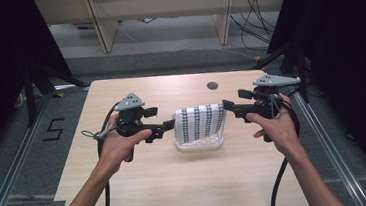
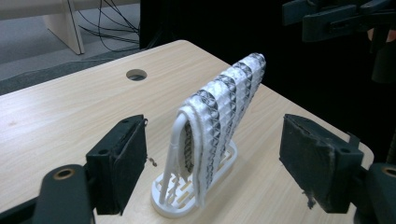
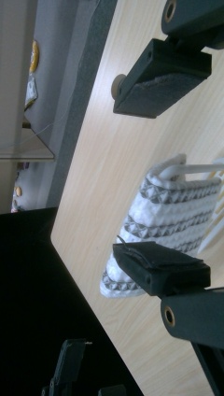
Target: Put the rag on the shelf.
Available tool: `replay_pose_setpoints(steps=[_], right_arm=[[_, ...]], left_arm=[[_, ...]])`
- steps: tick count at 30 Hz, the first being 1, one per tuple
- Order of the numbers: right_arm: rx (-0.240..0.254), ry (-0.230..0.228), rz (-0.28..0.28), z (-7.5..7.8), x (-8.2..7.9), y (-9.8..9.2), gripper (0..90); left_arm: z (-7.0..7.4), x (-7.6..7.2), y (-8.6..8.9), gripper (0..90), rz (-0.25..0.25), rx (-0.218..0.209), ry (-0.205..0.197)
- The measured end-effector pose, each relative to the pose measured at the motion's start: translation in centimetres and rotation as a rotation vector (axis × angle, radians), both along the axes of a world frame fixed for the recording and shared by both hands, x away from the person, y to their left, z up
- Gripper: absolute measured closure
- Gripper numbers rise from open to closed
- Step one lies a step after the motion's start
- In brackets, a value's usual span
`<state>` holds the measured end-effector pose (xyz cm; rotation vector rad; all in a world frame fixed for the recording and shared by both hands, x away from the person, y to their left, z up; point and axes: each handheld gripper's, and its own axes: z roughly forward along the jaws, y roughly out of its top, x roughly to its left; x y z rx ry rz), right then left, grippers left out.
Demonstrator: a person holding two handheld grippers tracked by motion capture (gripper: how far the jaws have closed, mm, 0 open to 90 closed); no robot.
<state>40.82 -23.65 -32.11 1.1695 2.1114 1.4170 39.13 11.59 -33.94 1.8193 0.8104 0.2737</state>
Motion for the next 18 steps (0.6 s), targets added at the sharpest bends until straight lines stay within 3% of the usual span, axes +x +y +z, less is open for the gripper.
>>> replay_pose_setpoints(steps=[1,2,7,9,12,16,18], right_arm=[[-0.023,-0.027,0.0,-0.1,-0.1,-0.1,27.8],[-0.003,-0.002,0.002,-0.3,-0.5,0.0,27.2],[-0.031,-0.027,0.004,-0.6,-1.0,0.0,27.2],[-0.021,-0.03,0.018,-0.8,-1.0,0.1,27.2],[-0.017,0.0,0.011,-0.9,-1.4,0.1,27.2],[-0.018,-0.022,0.021,-1.2,-1.6,0.0,27.2],[-0.02,-0.012,0.011,-1.2,-1.7,0.0,27.2]], left_arm=[[-0.1,-0.1,0.0,22.5,-0.002,-0.005,-0.004],[-0.2,-0.4,0.1,22.4,-0.006,0.004,0.001],[-0.5,-1.0,0.3,22.2,-0.018,0.01,-0.006],[-0.6,-1.3,0.4,22.2,-0.02,0.001,-0.007],[-0.9,-1.5,0.4,22.0,-0.026,0.001,-0.007],[-1.4,-2.1,0.6,22.2,-0.041,0.004,-0.001],[-1.5,-2.2,0.7,22.4,-0.044,0.016,-0.006]])
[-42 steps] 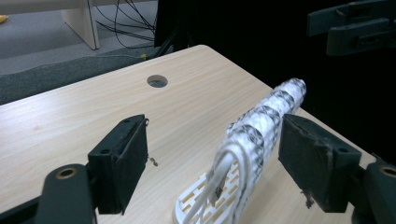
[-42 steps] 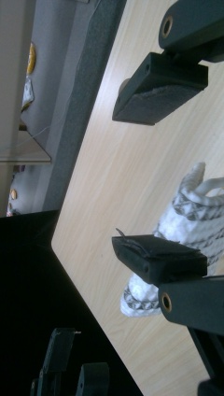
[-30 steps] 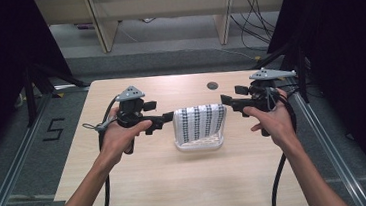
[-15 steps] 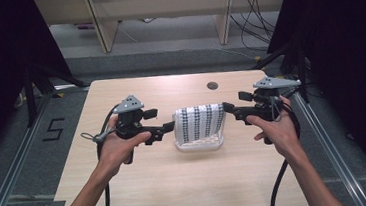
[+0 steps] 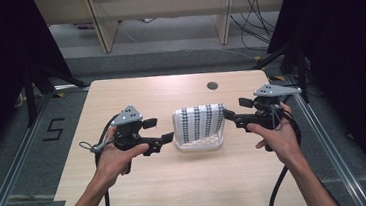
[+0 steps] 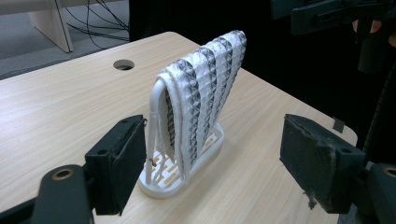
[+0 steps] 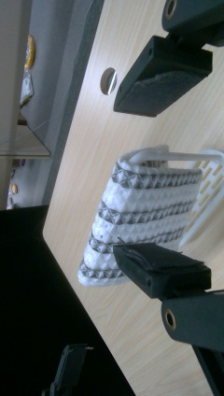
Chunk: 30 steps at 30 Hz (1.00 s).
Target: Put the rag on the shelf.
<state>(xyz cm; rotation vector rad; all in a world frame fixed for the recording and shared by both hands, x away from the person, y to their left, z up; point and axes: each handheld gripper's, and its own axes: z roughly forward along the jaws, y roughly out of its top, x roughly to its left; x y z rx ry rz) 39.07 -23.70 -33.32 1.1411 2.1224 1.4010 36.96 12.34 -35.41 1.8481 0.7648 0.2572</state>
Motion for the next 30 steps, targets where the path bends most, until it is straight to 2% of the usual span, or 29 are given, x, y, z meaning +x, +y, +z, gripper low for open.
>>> replay_pose_setpoints(steps=[3,4,5,7,9,10,12,14,15,18,24,27,29,30], right_arm=[[0.019,0.009,-0.003,-0.1,-0.2,0.0,27.1],[0.011,-0.002,0.005,-0.2,-0.2,-0.1,26.8],[0.019,-0.001,-0.009,-0.3,-0.3,0.0,26.6],[0.006,0.015,-0.001,-0.4,-0.4,-0.1,26.6],[0.003,0.009,0.005,-0.5,-0.5,-0.1,26.4],[0.004,-0.01,0.0,-0.6,-0.7,-0.2,25.8],[0.009,0.0,0.0,-0.6,-0.9,-0.2,25.8],[0.007,-0.009,0.0,-0.7,-1.0,-0.2,25.7],[0.013,0.003,0.0,-0.7,-1.2,-0.1,25.7],[0.009,-0.006,0.018,-0.9,-1.2,0.0,25.8],[-0.002,0.015,0.023,-1.4,-1.4,0.4,25.6],[-0.001,0.006,0.022,-1.6,-1.4,0.5,25.6],[0.009,0.008,0.031,-1.7,-1.5,0.6,25.5],[-0.006,-0.003,0.027,-1.7,-1.5,0.6,25.5]], left_arm=[[-0.2,-0.3,0.2,22.5,0.004,-0.01,0.0],[-0.3,-0.5,0.3,22.5,0.001,-0.013,0.0],[-0.3,-0.5,0.3,22.5,0.002,-0.015,-0.001],[-0.6,-0.7,0.4,22.4,0.003,-0.016,-0.001],[-0.8,-0.9,0.5,22.1,0.0,-0.018,0.003],[-1.1,-1.1,0.6,22.1,-0.007,-0.016,0.002],[-1.3,-1.3,0.6,22.0,-0.012,-0.02,0.007],[-1.5,-1.6,0.5,21.9,-0.018,-0.021,0.008],[-1.5,-1.7,0.6,21.8,-0.021,-0.018,0.006],[-1.6,-1.9,0.6,21.6,-0.019,-0.026,0.004],[-1.8,-2.3,1.0,21.2,-0.02,-0.015,0.0],[-2.1,-2.5,1.0,21.2,-0.028,-0.023,-0.001],[-2.3,-2.7,1.0,21.2,-0.026,-0.014,0.001],[-2.4,-2.8,1.0,21.0,-0.031,-0.009,0.001]])
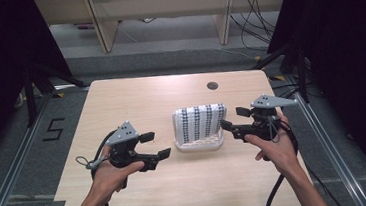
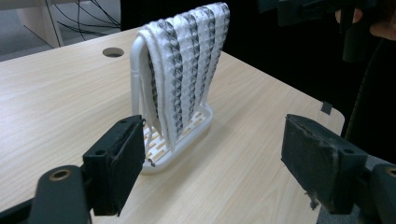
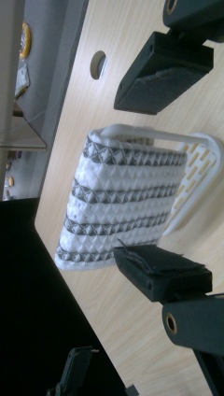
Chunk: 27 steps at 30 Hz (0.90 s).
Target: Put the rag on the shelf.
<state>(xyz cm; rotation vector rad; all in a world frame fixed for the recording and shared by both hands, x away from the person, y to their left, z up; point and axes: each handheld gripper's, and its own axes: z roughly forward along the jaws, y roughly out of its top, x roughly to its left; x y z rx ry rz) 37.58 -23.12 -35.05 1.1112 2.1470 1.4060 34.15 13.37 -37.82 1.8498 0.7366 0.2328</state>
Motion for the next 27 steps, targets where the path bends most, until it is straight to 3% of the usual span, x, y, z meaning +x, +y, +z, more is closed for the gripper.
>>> replay_pose_setpoints(steps=[2,3,5,8,9,10,11,12,18,19,21,22,27], right_arm=[[0.02,0.021,0.003,-0.2,-0.2,0.2,25.4],[0.007,-0.008,0.007,-0.3,-0.1,0.2,25.4],[0.004,-0.002,0.018,-0.4,-0.2,0.2,25.4],[0.029,0.025,0.007,-0.8,-0.7,0.4,25.4],[0.016,0.019,0.016,-1.1,-0.8,0.3,25.4],[0.031,0.044,-0.001,-1.2,-1.0,0.4,25.4],[0.031,0.044,-0.001,-1.2,-1.0,0.4,25.4],[0.006,0.013,0.005,-1.3,-0.9,0.2,25.5],[0.013,0.025,-0.007,-1.9,-1.5,0.2,25.4],[0.024,0.047,-0.003,-2.0,-1.6,0.2,25.3],[0.017,0.024,0.001,-2.2,-1.5,0.1,25.3],[0.021,0.047,-0.005,-2.2,-1.8,0.1,25.2],[0.012,0.038,0.011,-2.7,-2.0,-0.1,23.5]], left_arm=[[-0.3,-0.2,0.0,20.8,-0.004,-0.003,0.0],[-0.4,-0.3,0.0,20.6,-0.004,0.008,0.0],[-0.6,-0.4,0.0,20.4,-0.009,0.013,0.002],[-1.2,-0.7,0.0,20.4,-0.019,0.01,0.012],[-1.3,-0.7,0.0,20.4,-0.018,0.014,0.012],[-1.5,-0.9,0.0,20.4,-0.017,0.015,0.017],[-1.5,-0.9,0.0,20.4,-0.017,0.015,0.017],[-1.7,-1.0,0.0,20.4,-0.024,0.012,0.017],[-2.5,-1.5,0.1,20.3,-0.019,0.018,0.029],[-2.7,-1.6,0.2,20.3,-0.021,0.015,0.032],[-2.9,-1.6,0.2,20.2,-0.027,0.015,0.033],[-3.0,-1.7,0.2,20.2,-0.022,0.019,0.035],[-3.5,-2.1,0.2,20.0,-0.027,0.029,0.038]])
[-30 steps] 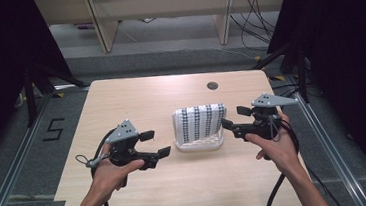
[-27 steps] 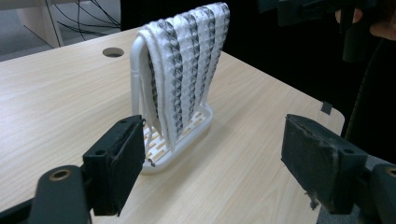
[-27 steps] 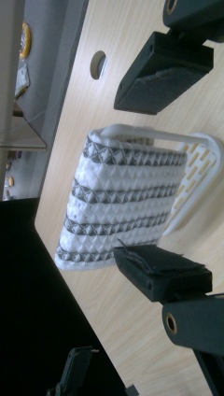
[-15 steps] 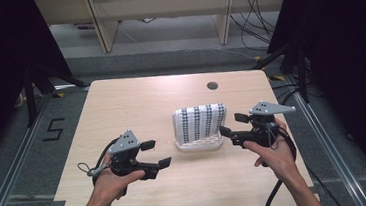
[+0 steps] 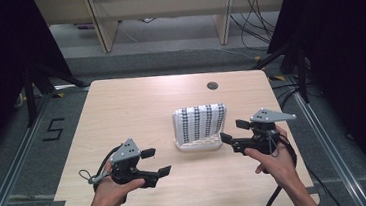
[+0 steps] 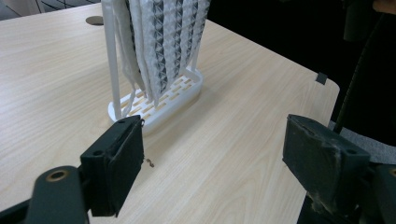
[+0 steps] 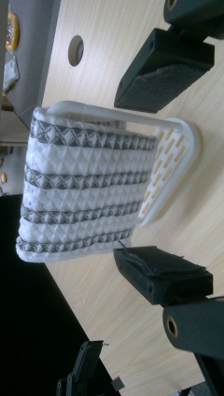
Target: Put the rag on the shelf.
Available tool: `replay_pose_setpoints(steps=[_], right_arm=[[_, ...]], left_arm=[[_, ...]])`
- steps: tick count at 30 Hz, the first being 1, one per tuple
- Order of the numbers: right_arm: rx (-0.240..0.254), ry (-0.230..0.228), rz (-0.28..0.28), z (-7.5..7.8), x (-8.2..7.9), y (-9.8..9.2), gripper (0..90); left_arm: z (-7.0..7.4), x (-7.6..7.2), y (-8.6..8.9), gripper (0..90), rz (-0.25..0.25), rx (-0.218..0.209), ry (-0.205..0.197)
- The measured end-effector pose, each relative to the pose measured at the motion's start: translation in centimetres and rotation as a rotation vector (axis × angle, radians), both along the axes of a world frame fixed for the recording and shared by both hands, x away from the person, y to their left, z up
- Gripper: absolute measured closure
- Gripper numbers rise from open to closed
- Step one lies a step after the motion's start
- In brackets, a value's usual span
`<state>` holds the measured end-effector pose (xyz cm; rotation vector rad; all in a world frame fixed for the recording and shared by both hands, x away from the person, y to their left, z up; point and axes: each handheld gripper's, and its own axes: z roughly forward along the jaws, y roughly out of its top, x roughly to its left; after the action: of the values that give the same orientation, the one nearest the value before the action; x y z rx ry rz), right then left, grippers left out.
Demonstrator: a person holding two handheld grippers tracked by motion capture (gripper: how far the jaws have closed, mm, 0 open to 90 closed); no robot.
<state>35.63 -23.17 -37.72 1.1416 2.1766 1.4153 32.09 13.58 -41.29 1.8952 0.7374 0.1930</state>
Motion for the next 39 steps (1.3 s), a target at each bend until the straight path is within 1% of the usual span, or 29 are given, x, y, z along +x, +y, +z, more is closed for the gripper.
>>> replay_pose_setpoints(steps=[1,4,5,6,7,8,10,11,12,14,15,16,17,18,20,21,24,25,26,27,28,29,33,34,35,36,37,38,39], right_arm=[[0.021,0.015,-0.009,-0.2,-0.3,0.2,22.9],[0.006,0.0,-0.002,-0.3,-0.3,0.0,22.6],[0.006,-0.01,0.001,-0.5,-0.5,0.1,22.2],[0.006,-0.01,0.001,-0.5,-0.5,0.1,22.2],[0.02,0.004,-0.007,-0.6,-0.7,0.2,22.2],[0.003,-0.009,0.004,-0.6,-0.8,0.1,22.1],[0.007,-0.005,0.012,-0.7,-1.0,0.2,21.9],[0.013,0.019,0.003,-0.7,-1.4,0.4,21.8],[0.011,-0.014,0.022,-0.9,-1.3,0.3,21.7],[0.008,-0.006,0.021,-1.0,-1.6,0.5,21.1],[0.001,0.009,0.017,-1.1,-1.7,0.4,21.1],[-0.009,0.001,0.017,-1.4,-1.7,0.4,21.1],[0.0,0.0,0.025,-1.6,-1.7,0.4,21.1],[0.013,0.011,0.016,-1.8,-1.9,0.5,21.1],[0.001,0.01,0.018,-2.2,-1.9,0.4,21.1],[0.009,0.026,0.017,-2.6,-2.1,0.4,21.1],[0.005,0.018,0.025,-2.9,-2.1,0.4,21.1],[0.021,0.043,0.014,-3.2,-2.5,0.5,21.1],[0.021,0.043,0.014,-3.2,-2.5,0.5,21.1],[0.014,0.027,0.032,-3.4,-2.3,0.5,21.1],[0.037,0.057,0.028,-3.9,-2.6,0.7,21.1],[0.024,0.036,0.037,-4.1,-2.6,0.7,21.0],[0.012,0.045,0.059,-5.0,-2.8,0.7,21.0],[0.012,0.045,0.059,-5.0,-2.8,0.7,21.0],[0.014,0.065,0.049,-5.2,-2.9,0.8,21.0],[0.018,0.069,0.043,-5.4,-3.1,0.9,21.0],[0.016,0.053,0.057,-5.7,-3.0,0.9,21.0],[0.02,0.084,0.042,-5.7,-3.3,1.0,21.0],[0.023,0.077,0.046,-6.0,-3.5,1.1,21.0]], left_arm=[[-0.2,-0.2,0.0,20.0,-0.006,0.004,0.0],[-0.5,-0.3,0.0,19.8,-0.006,0.012,-0.001],[-0.6,-0.4,-0.1,19.7,-0.012,0.002,0.001],[-0.7,-0.5,-0.1,19.7,-0.011,0.006,0.0],[-0.9,-0.6,-0.1,19.7,-0.013,0.003,-0.004],[-1.0,-0.7,-0.1,19.7,-0.014,0.003,-0.003],[-1.2,-0.9,-0.1,19.6,-0.018,0.015,-0.002],[-1.4,-1.1,0.0,19.5,-0.016,0.011,0.003],[-1.6,-1.1,0.0,19.4,-0.021,0.003,0.005],[-2.0,-1.2,0.0,18.9,-0.02,0.007,0.009],[-2.2,-1.3,0.0,18.9,-0.018,0.013,0.013],[-2.5,-1.4,0.0,18.8,-0.024,0.012,0.016],[-2.7,-1.5,0.0,18.8,-0.02,0.007,0.02],[-2.8,-1.5,0.1,18.8,-0.026,0.011,0.023],[-3.2,-1.6,0.2,18.3,-0.024,0.01,0.023],[-3.4,-1.6,0.2,17.9,-0.027,0.016,0.022],[-3.8,-1.7,0.4,15.2,-0.02,0.021,0.028],[-4.0,-1.7,0.4,15.2,-0.012,0.013,0.032],[-4.0,-1.7,0.4,15.2,-0.012,0.013,0.032],[-4.1,-1.7,0.4,15.2,-0.02,0.012,0.033],[-4.2,-1.8,0.5,15.1,-0.022,0.003,0.032],[-4.3,-1.9,0.5,15.1,-0.022,0.0,0.037],[-4.7,-2.1,0.6,15.0,-0.033,-0.011,0.03],[-4.8,-2.2,0.6,15.0,-0.026,-0.006,0.034],[-5.0,-2.2,0.6,15.0,-0.028,-0.006,0.034],[-5.3,-2.2,0.5,14.9,-0.024,-0.009,0.041],[-5.5,-2.3,0.5,15.0,-0.025,-0.001,0.043],[-5.6,-2.4,0.5,14.9,-0.03,0.009,0.046],[-5.8,-2.4,0.5,15.0,-0.036,0.009,0.042]])
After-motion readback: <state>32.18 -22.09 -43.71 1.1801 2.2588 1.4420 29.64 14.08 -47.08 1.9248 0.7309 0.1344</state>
